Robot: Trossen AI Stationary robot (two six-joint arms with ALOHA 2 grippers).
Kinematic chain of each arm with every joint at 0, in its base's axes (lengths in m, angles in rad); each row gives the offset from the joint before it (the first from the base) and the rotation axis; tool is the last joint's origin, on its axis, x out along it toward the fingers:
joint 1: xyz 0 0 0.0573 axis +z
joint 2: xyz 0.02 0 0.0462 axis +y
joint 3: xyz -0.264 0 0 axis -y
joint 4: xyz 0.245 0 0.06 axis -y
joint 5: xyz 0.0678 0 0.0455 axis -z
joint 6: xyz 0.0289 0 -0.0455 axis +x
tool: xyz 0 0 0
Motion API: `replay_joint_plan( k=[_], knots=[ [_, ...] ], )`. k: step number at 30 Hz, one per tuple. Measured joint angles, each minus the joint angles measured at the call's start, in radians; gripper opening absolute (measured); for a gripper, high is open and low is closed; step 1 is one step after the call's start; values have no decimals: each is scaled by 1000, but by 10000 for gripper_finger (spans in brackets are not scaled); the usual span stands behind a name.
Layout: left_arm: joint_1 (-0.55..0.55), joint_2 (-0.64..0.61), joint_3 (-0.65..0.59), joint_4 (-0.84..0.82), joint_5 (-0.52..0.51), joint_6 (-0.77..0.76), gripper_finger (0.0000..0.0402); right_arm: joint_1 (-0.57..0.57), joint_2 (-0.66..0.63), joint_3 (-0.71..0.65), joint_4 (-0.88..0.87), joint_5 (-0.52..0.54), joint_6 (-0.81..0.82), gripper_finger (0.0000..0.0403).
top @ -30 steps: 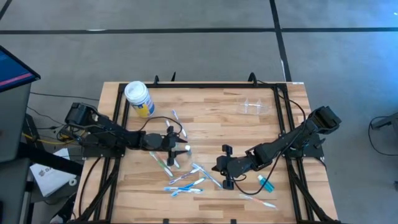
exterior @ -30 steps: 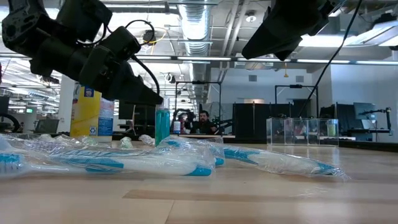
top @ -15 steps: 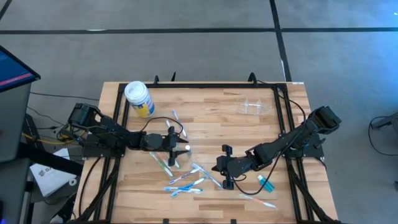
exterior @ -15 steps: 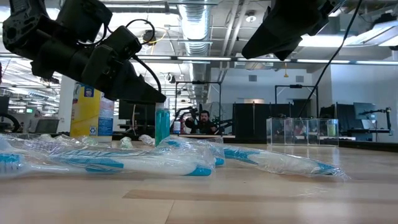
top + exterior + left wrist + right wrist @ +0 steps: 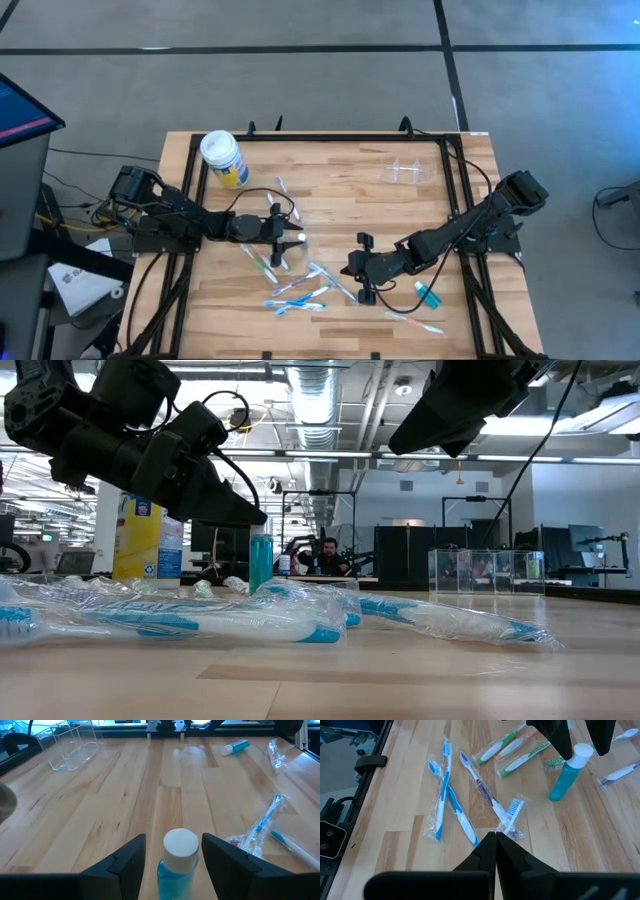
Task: Pick & Place toothbrushing station
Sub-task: Put the left mouthwash into the middle transparent organizer
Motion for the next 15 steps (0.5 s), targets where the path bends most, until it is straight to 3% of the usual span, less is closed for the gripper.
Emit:
replay_joint_plan(
  k=[15],
  knots=[
    [0,27,0,25,0,-2,186,0,0,0,0,0,0,1]
  ],
)
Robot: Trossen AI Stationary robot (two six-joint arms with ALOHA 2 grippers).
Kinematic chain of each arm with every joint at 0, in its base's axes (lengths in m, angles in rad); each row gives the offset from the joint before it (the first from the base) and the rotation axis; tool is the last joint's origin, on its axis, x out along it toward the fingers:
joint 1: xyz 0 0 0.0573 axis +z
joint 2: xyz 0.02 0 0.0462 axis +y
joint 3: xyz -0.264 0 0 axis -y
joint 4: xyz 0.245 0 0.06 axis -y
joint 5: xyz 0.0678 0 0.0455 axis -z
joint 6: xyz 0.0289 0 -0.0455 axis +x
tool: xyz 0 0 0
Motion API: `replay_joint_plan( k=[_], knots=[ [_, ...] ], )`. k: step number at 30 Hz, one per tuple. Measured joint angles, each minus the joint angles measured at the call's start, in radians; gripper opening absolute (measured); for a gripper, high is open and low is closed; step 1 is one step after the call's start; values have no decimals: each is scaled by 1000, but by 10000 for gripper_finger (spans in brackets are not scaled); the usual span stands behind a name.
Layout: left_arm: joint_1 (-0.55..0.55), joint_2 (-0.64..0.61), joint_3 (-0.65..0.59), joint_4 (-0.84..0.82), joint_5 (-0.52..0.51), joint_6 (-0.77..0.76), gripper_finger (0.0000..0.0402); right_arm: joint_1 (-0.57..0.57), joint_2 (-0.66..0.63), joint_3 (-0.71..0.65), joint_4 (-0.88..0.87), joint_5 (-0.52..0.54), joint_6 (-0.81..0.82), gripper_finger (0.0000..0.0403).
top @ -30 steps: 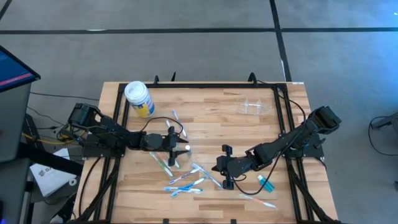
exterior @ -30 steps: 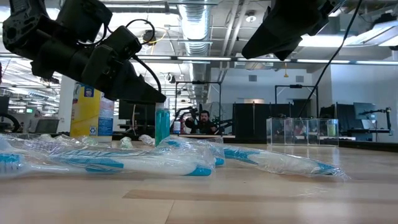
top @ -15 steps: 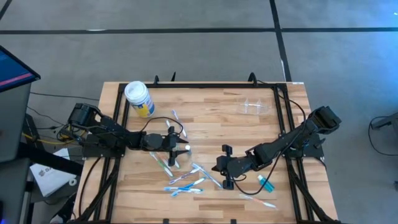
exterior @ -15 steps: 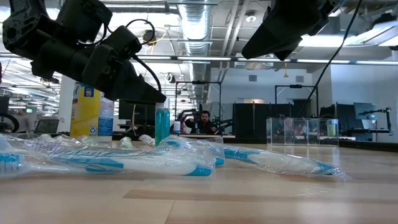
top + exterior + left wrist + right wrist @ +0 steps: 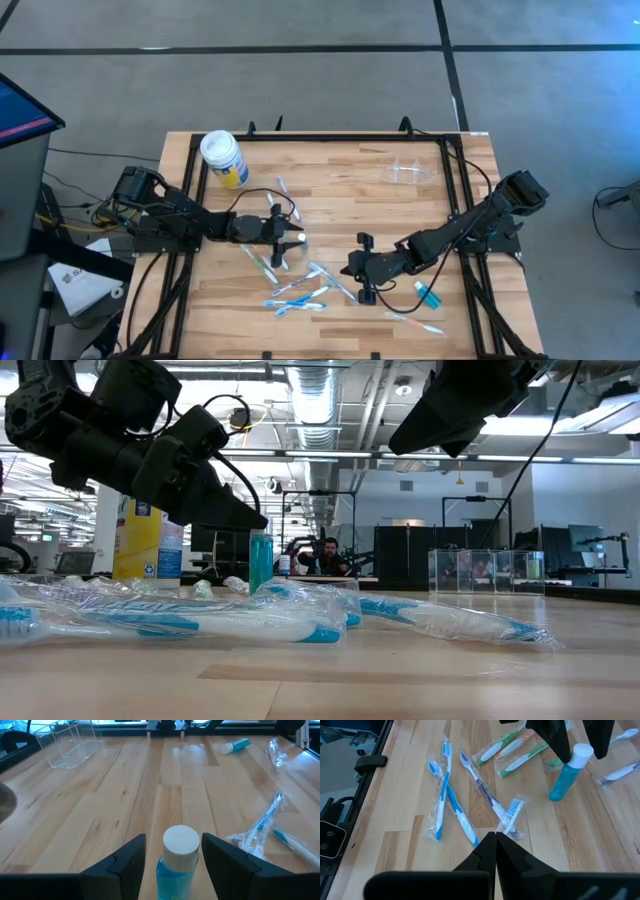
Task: Pick & Place toothbrushing station
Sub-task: Put the left mouthwash into the middle transparent organizer
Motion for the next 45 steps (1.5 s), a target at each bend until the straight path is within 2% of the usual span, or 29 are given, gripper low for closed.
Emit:
replay_joint_plan(
  k=[6,14,23,34,41,45],
  knots=[
    [0,0,0,3,5,0,173,0,0,0,0,0,0,1],
    [0,0,0,3,24,7,84,0,0,0,0,0,0,1],
    [0,0,0,4,31,31,82,0,0,0,0,0,0,1],
    [-2,-67,48,-15,30,-2,82,-2,0,1,10,2,-24,1],
    [-9,-127,133,-193,27,-54,82,-19,0,1,56,3,-42,1],
    [-21,-142,183,-252,-11,-56,82,-35,0,1,55,28,-48,1]
  ],
)
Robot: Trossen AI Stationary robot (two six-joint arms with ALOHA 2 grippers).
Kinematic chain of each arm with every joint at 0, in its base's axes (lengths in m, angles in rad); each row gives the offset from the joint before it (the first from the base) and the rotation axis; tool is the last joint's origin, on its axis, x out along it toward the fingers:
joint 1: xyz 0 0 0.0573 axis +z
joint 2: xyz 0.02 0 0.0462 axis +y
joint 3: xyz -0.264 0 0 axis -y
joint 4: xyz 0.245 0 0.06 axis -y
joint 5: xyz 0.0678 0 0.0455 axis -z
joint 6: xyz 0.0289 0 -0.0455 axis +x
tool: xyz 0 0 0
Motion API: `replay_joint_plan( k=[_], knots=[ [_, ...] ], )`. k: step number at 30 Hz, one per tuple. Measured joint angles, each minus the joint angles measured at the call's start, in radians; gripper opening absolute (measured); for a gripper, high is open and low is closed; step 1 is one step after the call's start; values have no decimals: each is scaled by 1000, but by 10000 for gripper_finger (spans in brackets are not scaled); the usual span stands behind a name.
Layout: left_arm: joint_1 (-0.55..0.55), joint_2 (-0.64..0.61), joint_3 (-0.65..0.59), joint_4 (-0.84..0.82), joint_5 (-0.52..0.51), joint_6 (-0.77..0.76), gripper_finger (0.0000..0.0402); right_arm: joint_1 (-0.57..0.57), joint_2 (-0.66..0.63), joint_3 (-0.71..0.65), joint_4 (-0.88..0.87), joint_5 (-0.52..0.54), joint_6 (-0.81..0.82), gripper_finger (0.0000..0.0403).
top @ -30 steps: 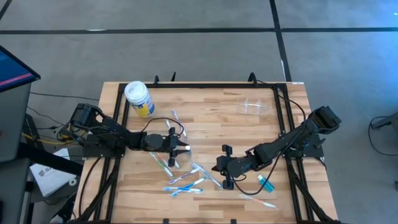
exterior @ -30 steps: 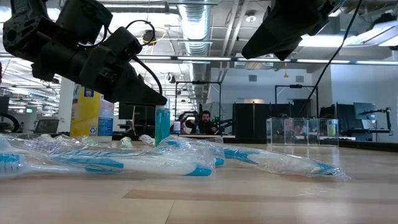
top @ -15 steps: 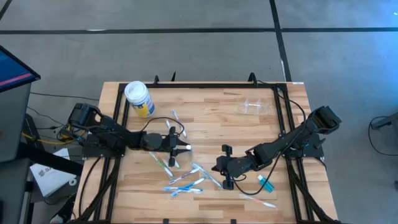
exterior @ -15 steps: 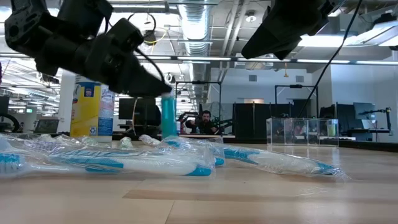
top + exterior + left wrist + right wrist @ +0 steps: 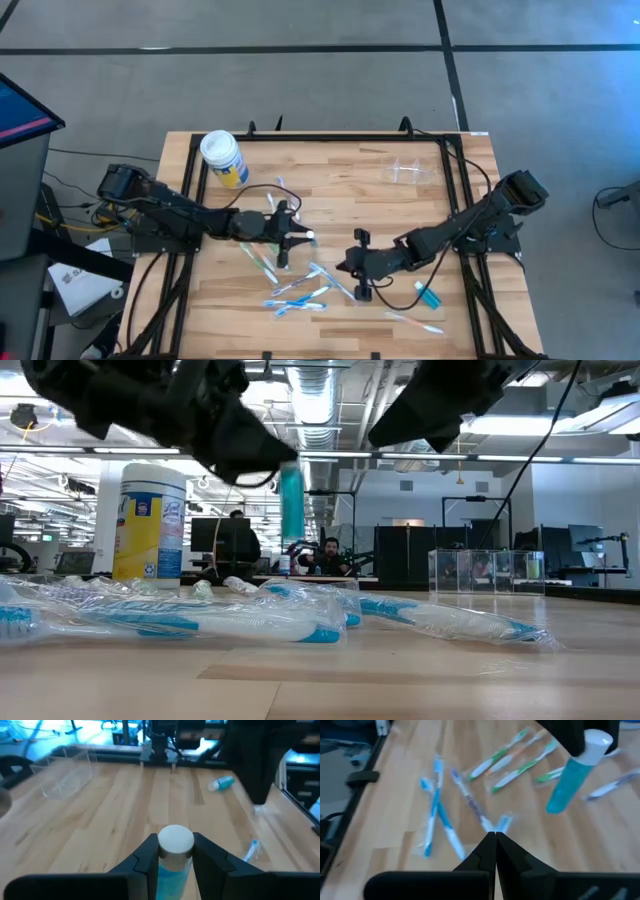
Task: Pick & Place toothbrushing station
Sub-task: Put the left mouthwash into the middle transparent organizer
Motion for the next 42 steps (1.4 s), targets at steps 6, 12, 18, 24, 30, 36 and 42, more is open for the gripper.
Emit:
replay_joint_plan(
  k=[6,12,18,24,30,36,42],
  knots=[
    [-6,1,60,-31,-40,-19,82,-30,0,0,2,77,-4,1],
    [-6,1,110,-84,-106,-26,82,-61,0,0,31,172,-26,1],
    [-5,2,120,-96,-131,-26,82,-92,0,0,87,178,-80,4],
    [-5,2,120,-98,-155,-26,84,-103,0,0,103,177,-99,53],
    [-5,2,120,-98,-158,-26,85,-109,0,0,106,174,-96,120],
    [-5,2,120,-97,-157,-47,85,-145,9,0,139,176,-47,166],
    [-5,2,120,-96,-157,-45,85,-165,23,-1,156,174,-40,189]
  ],
)
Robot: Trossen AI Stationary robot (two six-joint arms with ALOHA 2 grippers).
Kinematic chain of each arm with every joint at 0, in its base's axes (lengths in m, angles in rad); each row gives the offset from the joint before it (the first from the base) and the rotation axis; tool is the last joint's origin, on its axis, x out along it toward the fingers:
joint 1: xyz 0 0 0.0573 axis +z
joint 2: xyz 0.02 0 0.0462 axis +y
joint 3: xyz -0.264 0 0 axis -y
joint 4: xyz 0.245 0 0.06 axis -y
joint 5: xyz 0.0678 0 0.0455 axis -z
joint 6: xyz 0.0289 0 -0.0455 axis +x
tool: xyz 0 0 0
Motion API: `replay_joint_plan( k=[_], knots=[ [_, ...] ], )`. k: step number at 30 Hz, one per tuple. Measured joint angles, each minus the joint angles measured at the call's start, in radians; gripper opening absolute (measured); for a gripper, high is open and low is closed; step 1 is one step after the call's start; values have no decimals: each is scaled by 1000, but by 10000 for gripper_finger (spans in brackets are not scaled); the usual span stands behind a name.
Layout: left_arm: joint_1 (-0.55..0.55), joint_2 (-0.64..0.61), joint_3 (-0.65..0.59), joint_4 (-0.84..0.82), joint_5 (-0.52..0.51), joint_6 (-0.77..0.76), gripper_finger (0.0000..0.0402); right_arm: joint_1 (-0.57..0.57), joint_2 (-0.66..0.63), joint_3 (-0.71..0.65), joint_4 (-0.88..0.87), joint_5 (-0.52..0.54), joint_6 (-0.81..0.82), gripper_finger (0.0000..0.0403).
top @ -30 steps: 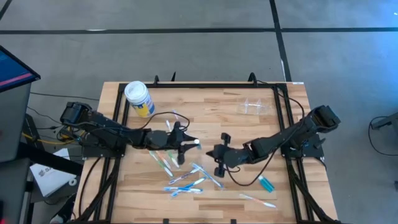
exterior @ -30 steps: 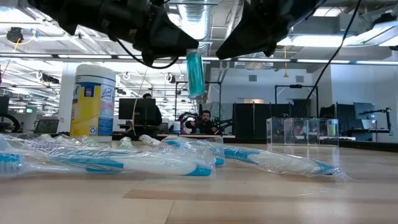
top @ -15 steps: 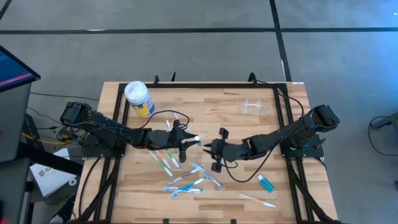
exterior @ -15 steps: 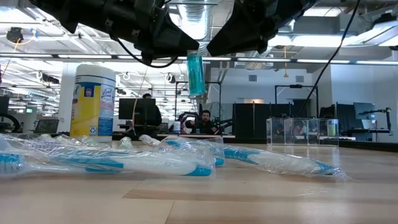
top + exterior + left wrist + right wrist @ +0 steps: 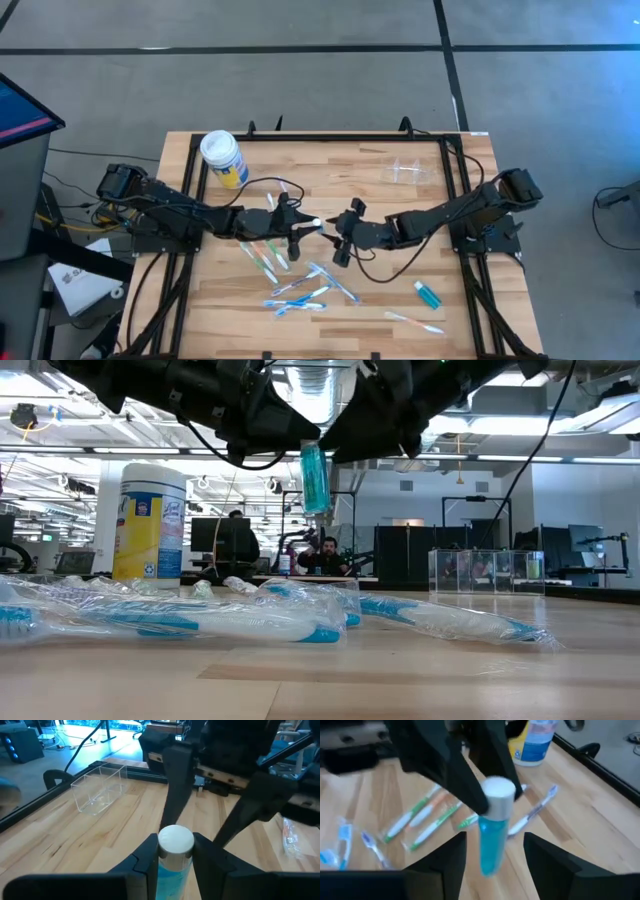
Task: Pick & Place toothbrushing station
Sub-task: Put the left mouthwash into the middle transparent organizer
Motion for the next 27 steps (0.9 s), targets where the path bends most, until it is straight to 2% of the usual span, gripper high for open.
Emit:
replay_joint_plan(
  k=[10,17,27],
  knots=[
    [0,0,0,2,-45,-26,85,-12,26,1,63,0,21,191],
    [0,0,0,7,-73,-55,85,-36,97,0,166,19,21,172],
    [0,0,0,3,-78,-55,85,-51,98,0,188,25,14,133]
  ],
)
